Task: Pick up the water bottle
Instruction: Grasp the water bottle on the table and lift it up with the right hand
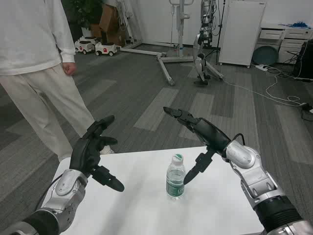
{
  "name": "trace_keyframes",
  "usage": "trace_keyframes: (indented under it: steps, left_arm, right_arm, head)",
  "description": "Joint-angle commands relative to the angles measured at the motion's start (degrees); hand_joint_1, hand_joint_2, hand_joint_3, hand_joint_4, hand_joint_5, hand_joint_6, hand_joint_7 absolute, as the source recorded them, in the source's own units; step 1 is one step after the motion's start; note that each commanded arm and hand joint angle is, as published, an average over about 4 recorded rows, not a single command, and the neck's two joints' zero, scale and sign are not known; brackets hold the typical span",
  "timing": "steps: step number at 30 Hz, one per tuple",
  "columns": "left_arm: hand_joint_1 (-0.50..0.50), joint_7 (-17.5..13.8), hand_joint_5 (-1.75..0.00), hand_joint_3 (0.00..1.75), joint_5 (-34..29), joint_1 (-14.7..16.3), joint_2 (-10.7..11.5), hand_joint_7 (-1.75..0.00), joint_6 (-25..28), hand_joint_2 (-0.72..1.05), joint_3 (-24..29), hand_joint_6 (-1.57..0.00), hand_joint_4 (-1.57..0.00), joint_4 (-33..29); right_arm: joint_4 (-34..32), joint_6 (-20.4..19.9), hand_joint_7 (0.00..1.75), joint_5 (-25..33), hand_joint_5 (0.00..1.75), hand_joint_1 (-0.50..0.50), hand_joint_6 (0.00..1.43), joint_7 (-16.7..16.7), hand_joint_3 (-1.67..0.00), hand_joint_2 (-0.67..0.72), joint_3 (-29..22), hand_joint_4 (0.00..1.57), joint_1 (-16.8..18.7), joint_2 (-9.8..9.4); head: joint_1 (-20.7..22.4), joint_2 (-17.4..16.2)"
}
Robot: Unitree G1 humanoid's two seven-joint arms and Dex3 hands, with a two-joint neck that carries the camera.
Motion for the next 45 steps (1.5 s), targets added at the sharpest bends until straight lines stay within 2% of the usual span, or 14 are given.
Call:
trace_keyframes:
  steps: [1,3,21,38,45]
  left_arm:
    - [-0.5,1.73,-1.75,0.09,-0.48,4.98,0.73,-0.37,-3.13,-0.55,2.72,0.0,0.0,-4.11]
    - [-0.5,1.73,-1.75,0.09,-0.48,4.98,0.73,-0.4,-3.17,-0.55,2.72,0.0,0.0,-4.11]
    - [-0.5,1.73,-1.75,0.09,-0.48,4.98,0.81,-0.37,-3.19,-0.55,2.64,0.0,0.0,-4.11]
    - [-0.5,1.73,-1.75,0.09,-0.48,4.98,0.99,-0.42,-3.19,-0.55,2.64,0.0,0.0,-4.11]
    - [-0.5,1.78,-1.75,0.09,-0.48,4.98,0.99,-0.37,-3.19,-0.55,2.64,0.0,0.0,-4.11]
  right_arm:
    - [-0.55,-0.71,0.0,0.9,0.0,-0.46,0.0,-3.54,-0.08,0.15,1.99,0.0,-1.43,1.03]
    - [-0.55,-0.71,0.0,0.9,0.0,-0.46,0.0,-3.54,-0.08,0.15,1.99,0.0,-1.43,1.03]
    - [-0.51,-0.71,0.0,0.9,0.0,-0.46,0.0,-3.54,-0.08,0.15,1.99,0.0,-1.43,0.94]
    - [-0.51,-0.71,0.0,0.9,0.0,-0.46,0.0,-3.54,-0.08,0.15,1.99,0.0,-1.52,0.85]
    - [-0.47,-0.71,0.0,0.9,0.0,-0.46,0.0,-3.54,-0.08,0.15,1.99,0.0,-1.52,0.85]
  head:
    - [3.71,2.18]
    - [2.21,1.35]
    - [2.13,1.53]
    - [2.13,1.43]
    - [2.14,1.41]
